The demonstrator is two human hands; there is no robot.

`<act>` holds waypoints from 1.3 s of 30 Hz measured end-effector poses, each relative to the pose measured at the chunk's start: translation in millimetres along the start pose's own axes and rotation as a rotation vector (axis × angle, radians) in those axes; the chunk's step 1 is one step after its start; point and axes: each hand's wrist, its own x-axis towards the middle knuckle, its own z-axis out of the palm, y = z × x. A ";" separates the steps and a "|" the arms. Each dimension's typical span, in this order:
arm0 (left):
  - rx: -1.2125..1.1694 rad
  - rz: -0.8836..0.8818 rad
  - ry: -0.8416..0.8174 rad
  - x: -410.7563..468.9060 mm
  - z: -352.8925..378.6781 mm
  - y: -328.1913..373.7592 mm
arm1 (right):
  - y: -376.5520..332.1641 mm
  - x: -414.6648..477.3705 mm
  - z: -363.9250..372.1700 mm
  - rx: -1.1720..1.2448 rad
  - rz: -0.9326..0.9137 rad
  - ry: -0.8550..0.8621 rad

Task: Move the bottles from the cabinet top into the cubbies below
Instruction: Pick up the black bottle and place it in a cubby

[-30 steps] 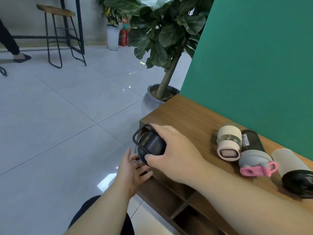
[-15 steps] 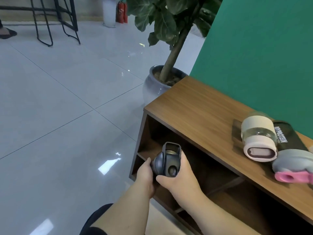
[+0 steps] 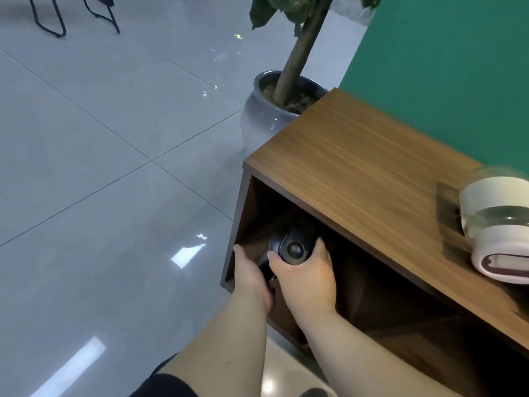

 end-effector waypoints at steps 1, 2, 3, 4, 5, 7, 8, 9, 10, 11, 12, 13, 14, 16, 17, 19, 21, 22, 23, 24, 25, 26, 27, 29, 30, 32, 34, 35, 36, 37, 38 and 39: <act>-0.031 -0.005 -0.017 1.5 0.8 0.6 | -1.9 3.9 1.8 -0.010 0.009 -0.003; -0.059 -0.001 -0.031 -3.8 4.6 2.1 | -3.6 7.5 3.3 -0.015 0.021 -0.009; -0.082 -0.003 -0.034 -5.4 6.6 3.3 | -4.9 10.8 4.5 -0.018 0.032 -0.013; -0.100 -0.003 -0.042 -12.7 10.5 5.2 | -5.5 14.1 5.9 -0.021 0.041 -0.013; -0.115 0.003 -0.051 -18.5 13.7 6.9 | -6.0 16.9 7.2 -0.023 0.048 -0.014; -0.112 0.013 -0.065 -23.8 17.2 8.9 | -7.1 21.4 9.7 -0.030 0.061 -0.017; -0.111 0.018 -0.067 -26.2 18.2 9.2 | -7.6 23.2 11.3 -0.037 0.062 -0.018; -0.108 0.024 -0.071 -26.4 18.4 9.8 | -8.1 24.2 12.6 -0.043 0.061 -0.016; -0.106 0.026 -0.080 -27.8 18.6 10.1 | -8.6 24.8 14.1 -0.045 0.058 -0.012; -0.102 0.029 -0.084 -29.1 19.0 10.3 | -9.0 24.8 15.1 -0.045 0.055 -0.008; -0.103 0.036 -0.086 -30.9 19.4 10.9 | -9.1 24.5 16.4 -0.047 0.054 -0.006; -0.102 0.044 -0.086 -33.5 19.9 11.7 | -9.2 24.3 17.1 -0.051 0.054 -0.006; -0.102 0.051 -0.091 -36.5 20.9 12.1 | -8.9 24.1 17.6 -0.056 0.056 -0.007; -0.109 0.066 -0.092 -40.5 22.0 13.4 | -8.7 23.5 17.5 -0.063 0.067 -0.010; -0.113 0.066 -0.091 -41.8 22.6 14.1 | -8.8 23.4 17.0 -0.065 0.072 -0.014; -0.113 0.055 -0.099 -41.5 21.6 14.7 | -9.6 22.3 14.3 -0.053 0.082 -0.020; -0.107 0.043 -0.094 -38.6 19.7 14.7 | -10.3 20.1 10.4 -0.022 0.089 -0.027; -0.106 0.042 -0.091 -34.0 17.7 14.8 | -11.0 18.1 8.3 -0.008 0.090 -0.032; -0.094 0.046 -0.089 -32.0 16.4 15.6 | -11.3 15.5 5.9 -0.003 0.089 -0.041; -0.079 0.041 -0.093 -31.7 16.3 16.4 | -10.7 12.4 3.7 -0.011 0.085 -0.053; -0.061 0.043 -0.087 -32.3 17.4 16.9 | -9.4 8.2 0.9 -0.032 0.082 -0.069; -0.047 0.048 -0.064 -27.6 15.6 16.5 | -7.1 3.0 -2.1 -0.060 0.080 -0.090; -0.031 0.062 -0.042 -26.2 13.9 17.0 | -4.2 -2.9 -6.3 -0.078 0.081 -0.112; 0.018 0.075 -0.010 -34.2 14.4 20.7 | 3.2 -14.5 -18.1 -0.064 0.099 -0.164; 0.058 0.070 -0.011 -45.2 17.3 23.0 | 6.5 -20.6 -25.7 -0.055 0.115 -0.198; 0.162 0.121 0.006 -72.7 24.3 26.9 | 11.3 -33.2 -43.6 -0.027 0.147 -0.293; 0.224 0.153 0.033 -91.8 27.1 29.2 | 13.5 -46.3 -65.1 0.025 0.147 -0.384; 0.250 0.152 0.032 -99.5 26.6 29.4 | 12.0 -52.8 -78.4 0.055 0.135 -0.416; 0.280 0.155 0.040 -107.0 26.0 29.5 | 9.7 -58.6 -92.7 0.091 0.114 -0.434; 0.313 0.157 0.052 -114.8 26.3 29.5 | 6.9 -64.3 -108.5 0.127 0.081 -0.439; 0.348 0.163 0.068 -122.1 27.3 29.0 | 4.0 -69.2 -125.6 0.150 0.038 -0.429; 0.385 0.166 0.072 -128.3 28.3 28.0 | 1.2 -73.5 -143.4 0.159 -0.016 -0.402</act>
